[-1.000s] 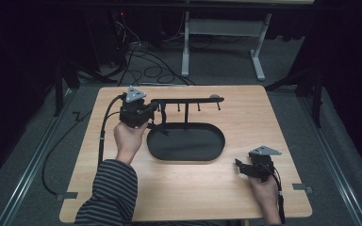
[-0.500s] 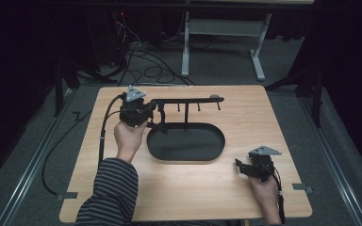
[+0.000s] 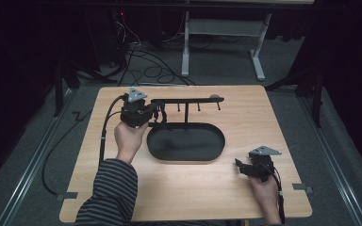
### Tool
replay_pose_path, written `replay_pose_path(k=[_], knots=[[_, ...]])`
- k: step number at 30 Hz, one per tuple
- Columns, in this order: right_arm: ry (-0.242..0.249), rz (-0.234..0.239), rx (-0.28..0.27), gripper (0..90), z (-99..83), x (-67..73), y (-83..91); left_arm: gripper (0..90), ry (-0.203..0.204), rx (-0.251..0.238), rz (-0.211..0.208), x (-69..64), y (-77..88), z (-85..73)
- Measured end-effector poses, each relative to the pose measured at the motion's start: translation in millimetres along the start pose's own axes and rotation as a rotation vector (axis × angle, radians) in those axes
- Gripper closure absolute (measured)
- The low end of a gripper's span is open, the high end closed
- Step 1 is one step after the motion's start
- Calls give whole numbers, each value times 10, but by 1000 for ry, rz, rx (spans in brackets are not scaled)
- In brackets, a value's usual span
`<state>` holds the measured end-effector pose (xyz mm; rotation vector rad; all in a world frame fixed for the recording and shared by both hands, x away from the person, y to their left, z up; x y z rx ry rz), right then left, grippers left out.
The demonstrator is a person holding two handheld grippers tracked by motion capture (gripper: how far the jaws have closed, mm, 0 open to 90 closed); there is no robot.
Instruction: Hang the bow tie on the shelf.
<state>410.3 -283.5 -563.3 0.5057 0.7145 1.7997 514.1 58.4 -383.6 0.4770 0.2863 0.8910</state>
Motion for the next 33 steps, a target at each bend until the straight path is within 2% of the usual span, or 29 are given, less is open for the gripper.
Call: replay_pose_path(k=[4,12,17,27,33], knots=[[-2,0,-1,350,1,1,0,852,2,-4,-3,-4,5,-13],[-1,0,0,350,0,3,0,751,17,-16,-26,11,97,-28],[3,-1,1,350,0,3,0,707,18,-17,-26,17,157,-32],[1,1,2,350,-2,3,1,706,34,4,-20,48,59,-6],[-2,2,0,350,1,3,0,613,44,24,-5,65,47,-10]])
Point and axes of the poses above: each handheld gripper's, and its own axes: y roughly backward along the jaws, z roughly out of its top, x roughly to its left, the point moved 9 cm from there along -y, roughly forward along the jaws, and after that the axes turned 1 degree about -z, right-handed, at the moved point
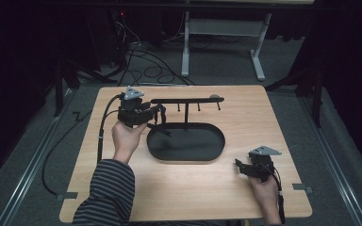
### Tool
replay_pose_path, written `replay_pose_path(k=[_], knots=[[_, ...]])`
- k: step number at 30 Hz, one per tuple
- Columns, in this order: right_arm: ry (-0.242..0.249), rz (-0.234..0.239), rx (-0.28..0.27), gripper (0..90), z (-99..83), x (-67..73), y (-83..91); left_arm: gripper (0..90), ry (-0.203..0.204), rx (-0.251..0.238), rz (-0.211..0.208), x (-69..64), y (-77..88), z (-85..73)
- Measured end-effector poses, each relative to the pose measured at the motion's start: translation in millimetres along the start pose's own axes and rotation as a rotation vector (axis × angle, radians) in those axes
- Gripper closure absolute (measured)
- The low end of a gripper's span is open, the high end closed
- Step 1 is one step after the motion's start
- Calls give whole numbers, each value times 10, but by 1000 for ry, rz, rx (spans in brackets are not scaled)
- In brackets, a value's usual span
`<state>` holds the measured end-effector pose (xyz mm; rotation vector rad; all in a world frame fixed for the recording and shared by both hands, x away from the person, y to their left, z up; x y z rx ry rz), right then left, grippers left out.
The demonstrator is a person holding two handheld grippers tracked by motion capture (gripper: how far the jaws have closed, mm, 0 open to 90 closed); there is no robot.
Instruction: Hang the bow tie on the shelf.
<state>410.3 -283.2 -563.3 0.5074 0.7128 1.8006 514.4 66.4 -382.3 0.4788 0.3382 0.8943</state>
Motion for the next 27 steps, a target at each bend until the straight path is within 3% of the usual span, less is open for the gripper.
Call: replay_pose_path(k=[9,27], knots=[[-1,-1,0,350,-1,1,0,580,-13,-29,7,-5,149,9],[7,-6,1,351,0,1,-3,538,17,-63,28,141,640,-202]])
Point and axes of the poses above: each handheld gripper's, and its own axes: y roughly backward along the jaws, z roughly out of its top, x roughly to its left, the point moved 9 cm from there along -y, roughly forward along the jaws, and after that the axes turned 1 degree about -z, right-handed, at the moved point
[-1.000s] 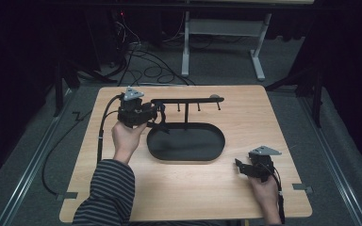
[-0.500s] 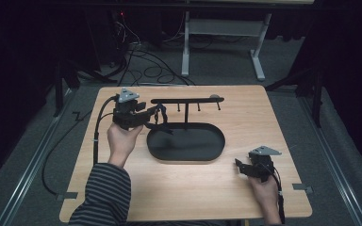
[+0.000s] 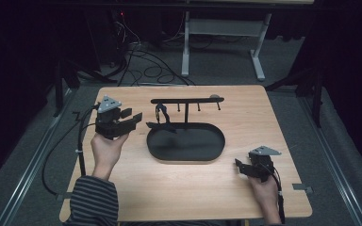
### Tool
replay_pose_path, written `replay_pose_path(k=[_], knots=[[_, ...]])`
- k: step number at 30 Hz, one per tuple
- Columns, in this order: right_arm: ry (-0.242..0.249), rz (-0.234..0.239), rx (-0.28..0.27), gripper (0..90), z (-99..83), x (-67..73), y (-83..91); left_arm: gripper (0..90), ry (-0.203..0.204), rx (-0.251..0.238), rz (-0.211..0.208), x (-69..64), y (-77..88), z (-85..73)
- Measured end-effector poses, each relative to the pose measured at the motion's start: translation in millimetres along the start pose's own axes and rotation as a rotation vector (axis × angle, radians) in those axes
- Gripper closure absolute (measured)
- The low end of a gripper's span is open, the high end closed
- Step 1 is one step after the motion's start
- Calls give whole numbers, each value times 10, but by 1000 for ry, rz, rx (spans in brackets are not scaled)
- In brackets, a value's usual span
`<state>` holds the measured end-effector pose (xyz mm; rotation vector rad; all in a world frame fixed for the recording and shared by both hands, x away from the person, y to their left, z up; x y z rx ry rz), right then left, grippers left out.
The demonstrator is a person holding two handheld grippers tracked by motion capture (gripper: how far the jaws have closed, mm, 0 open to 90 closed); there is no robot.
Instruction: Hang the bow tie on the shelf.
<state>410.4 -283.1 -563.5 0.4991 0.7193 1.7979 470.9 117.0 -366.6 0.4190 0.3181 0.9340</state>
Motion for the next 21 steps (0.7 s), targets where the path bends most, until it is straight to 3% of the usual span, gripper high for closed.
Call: replay_pose_path(k=[21], knots=[[0,-1,0,351,0,1,0,530,33,-22,10,80,256,-170]])
Point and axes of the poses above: each handheld gripper's, and its own axes: y roughly backward along the jaws, z roughly out of its top, x roughly to its left, the point moved 9 cm from there along -y, roughly forward along the jaws, and after that the axes turned 1 degree about -z, right-handed, at the moved point
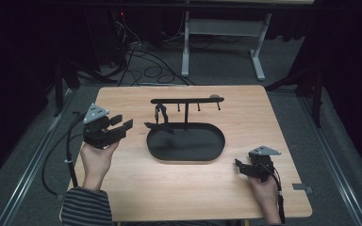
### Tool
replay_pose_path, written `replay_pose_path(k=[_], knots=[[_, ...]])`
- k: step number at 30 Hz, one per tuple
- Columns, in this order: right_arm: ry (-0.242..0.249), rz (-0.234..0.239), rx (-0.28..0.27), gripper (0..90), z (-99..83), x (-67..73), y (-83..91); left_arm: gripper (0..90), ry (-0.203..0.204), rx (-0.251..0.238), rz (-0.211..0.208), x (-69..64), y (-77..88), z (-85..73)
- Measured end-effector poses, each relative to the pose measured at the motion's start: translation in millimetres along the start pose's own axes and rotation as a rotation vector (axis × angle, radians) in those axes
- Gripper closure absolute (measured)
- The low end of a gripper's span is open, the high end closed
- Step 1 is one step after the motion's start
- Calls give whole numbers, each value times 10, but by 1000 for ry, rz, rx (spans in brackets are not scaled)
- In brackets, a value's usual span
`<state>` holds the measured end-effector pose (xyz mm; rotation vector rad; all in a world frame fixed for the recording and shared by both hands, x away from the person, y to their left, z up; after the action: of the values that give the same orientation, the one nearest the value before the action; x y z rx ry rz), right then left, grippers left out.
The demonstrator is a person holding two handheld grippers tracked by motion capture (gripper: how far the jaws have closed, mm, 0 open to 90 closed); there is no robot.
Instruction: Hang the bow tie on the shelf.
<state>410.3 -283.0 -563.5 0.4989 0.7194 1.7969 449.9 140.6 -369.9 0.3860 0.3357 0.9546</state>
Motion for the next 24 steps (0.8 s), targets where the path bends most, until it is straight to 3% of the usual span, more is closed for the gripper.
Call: replay_pose_path(k=[24], knots=[[3,-3,2,351,-1,2,-1,526,19,15,21,73,160,-229]])
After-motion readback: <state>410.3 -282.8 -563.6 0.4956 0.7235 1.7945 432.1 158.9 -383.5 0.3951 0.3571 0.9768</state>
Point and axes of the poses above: each handheld gripper's, and its own axes: y roughly backward along the jaws, z roughly out of its top, x roughly to its left, the point moved 9 cm from there along -y, roughly forward along the jaws, and after that the axes turned 1 degree about -z, right-handed, at the moved point
